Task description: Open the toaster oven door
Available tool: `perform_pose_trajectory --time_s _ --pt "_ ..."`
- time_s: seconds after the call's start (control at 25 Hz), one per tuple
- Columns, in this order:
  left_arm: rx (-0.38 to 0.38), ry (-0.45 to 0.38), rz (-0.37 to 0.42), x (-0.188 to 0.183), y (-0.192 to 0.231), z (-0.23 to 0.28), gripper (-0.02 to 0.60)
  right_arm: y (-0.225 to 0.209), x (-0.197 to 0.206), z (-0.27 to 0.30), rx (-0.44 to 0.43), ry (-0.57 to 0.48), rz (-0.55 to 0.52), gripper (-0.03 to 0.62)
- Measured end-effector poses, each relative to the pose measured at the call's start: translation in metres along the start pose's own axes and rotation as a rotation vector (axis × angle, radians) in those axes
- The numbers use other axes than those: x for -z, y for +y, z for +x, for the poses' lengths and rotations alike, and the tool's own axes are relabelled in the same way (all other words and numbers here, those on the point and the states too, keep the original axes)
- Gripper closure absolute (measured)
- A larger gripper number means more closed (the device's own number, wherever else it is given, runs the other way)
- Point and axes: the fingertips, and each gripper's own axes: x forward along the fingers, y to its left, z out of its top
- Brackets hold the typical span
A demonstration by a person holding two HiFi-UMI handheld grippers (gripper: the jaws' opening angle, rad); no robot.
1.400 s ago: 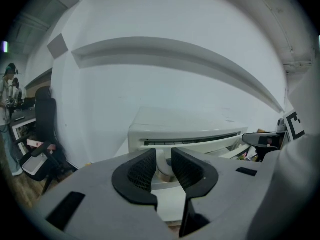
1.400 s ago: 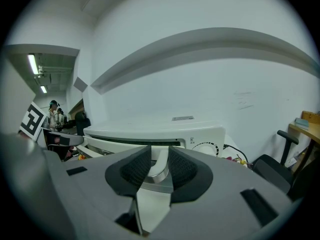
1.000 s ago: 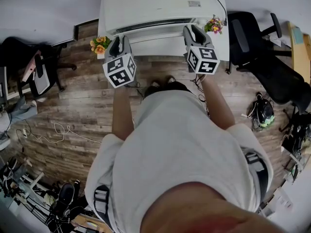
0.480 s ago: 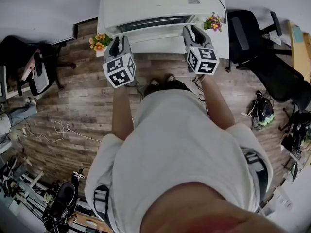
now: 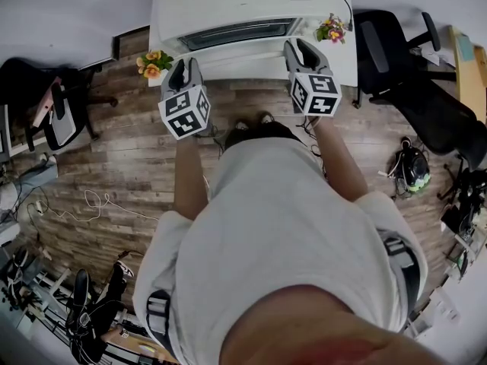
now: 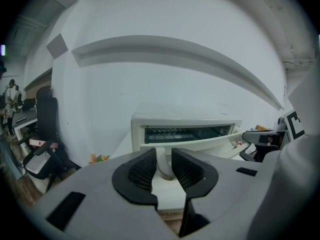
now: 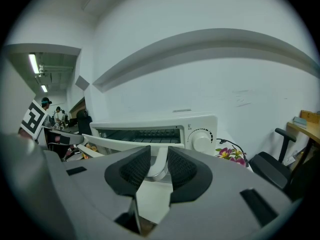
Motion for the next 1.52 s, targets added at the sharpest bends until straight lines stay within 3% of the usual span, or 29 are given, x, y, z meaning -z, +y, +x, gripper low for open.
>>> perform_pose_trajectory --time_s 1.52 --pt "0.027 0.018 0.007 0.022 -0.004 -0.012 0.477 0.003 0.021 -0.016 0.013 0.031 -0.035 0.487"
